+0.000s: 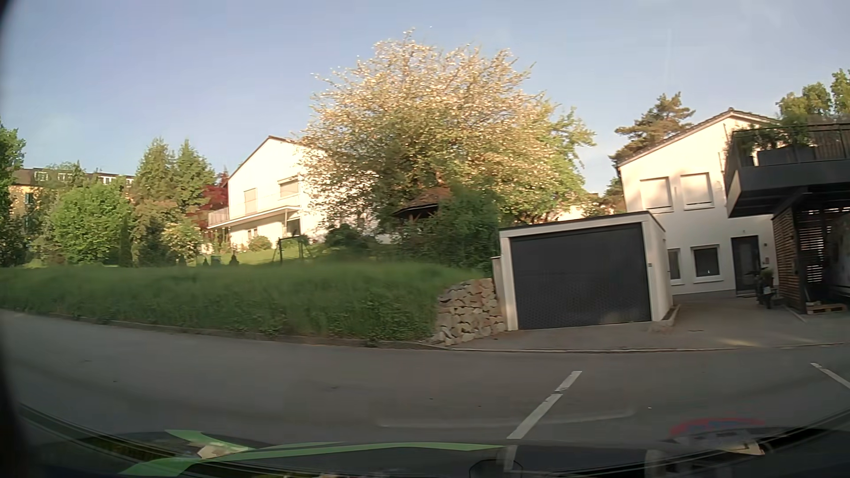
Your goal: Follow the waypoints while adhering to traffic rules and regulations
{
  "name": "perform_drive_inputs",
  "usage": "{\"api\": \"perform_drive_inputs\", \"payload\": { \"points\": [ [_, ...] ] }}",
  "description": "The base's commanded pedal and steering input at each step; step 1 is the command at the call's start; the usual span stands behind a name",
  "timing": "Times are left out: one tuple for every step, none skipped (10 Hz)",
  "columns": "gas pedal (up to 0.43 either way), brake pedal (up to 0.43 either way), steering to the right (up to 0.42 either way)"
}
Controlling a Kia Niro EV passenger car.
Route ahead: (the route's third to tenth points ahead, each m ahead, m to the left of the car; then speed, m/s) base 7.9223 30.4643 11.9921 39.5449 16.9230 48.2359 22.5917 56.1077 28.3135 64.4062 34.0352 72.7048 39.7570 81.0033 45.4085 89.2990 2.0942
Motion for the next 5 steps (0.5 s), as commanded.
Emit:
{"api": "perform_drive_inputs", "payload": {
  "points": [
    [0.098, 0.0, -0.945],
    [0.098, 0.0, -0.944],
    [0.098, 0.0, -0.943],
    [0.098, 0.0, -0.943],
    [0.098, 0.0, -0.943]
  ]
}}
